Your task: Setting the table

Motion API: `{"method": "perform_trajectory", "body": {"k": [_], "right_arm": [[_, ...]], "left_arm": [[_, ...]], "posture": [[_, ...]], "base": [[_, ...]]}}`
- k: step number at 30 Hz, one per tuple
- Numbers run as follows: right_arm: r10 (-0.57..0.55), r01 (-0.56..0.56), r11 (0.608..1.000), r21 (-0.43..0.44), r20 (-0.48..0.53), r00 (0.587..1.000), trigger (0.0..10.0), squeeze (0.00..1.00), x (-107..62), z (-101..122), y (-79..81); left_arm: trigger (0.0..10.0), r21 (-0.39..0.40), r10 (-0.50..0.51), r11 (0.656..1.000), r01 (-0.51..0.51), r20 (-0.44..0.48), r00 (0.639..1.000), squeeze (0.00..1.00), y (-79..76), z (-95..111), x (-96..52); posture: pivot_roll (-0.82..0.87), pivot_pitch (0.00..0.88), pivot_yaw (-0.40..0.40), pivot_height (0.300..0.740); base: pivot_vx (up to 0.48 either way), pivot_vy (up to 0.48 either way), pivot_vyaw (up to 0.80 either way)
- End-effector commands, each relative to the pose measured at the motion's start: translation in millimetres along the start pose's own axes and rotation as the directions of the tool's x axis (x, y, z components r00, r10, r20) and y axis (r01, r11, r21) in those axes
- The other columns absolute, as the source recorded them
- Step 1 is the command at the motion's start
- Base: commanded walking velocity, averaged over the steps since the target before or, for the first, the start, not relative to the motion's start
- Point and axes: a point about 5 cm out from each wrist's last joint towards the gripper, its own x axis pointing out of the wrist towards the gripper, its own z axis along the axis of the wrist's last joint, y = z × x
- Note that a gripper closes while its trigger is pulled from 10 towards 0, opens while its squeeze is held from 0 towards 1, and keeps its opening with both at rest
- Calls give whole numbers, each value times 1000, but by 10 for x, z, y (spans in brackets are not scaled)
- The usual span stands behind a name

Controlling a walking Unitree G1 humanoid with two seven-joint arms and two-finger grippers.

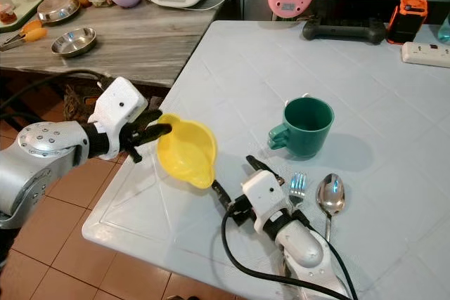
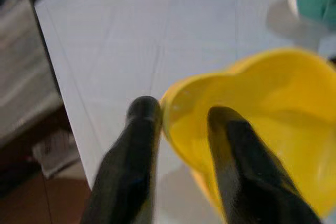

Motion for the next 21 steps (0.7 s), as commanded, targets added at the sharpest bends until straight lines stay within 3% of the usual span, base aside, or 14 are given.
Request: {"method": "perform_trajectory", "body": {"k": [1,6,14,21], "right_arm": [[30,-29,1000,-4,61,998,10000,0,70,103,53],[39,-39,999,-4,61,997,10000,0,92,94,56],[55,-55,998,2,55,997,10000,0,101,83,58],[25,-25,1000,14,-14,1000,10000,0,-167,-37,-61]], "left_arm": [[10000,-1,-2,1000,2,10,1000,1000,12,4,1],[10000,16,-28,999,28,2,1000,1000,-21,-6,5],[10000,2,-72,997,72,2,997,1000,-198,-107,179],[10000,-67,-49,997,49,1,999,1000,-239,-246,311]], "posture": [[-143,118,133,740],[-137,114,125,740],[-136,114,124,740],[-154,125,133,740]], "base": [[0,0,0],[0,0,0],[0,0,0],[0,0,0]]}}
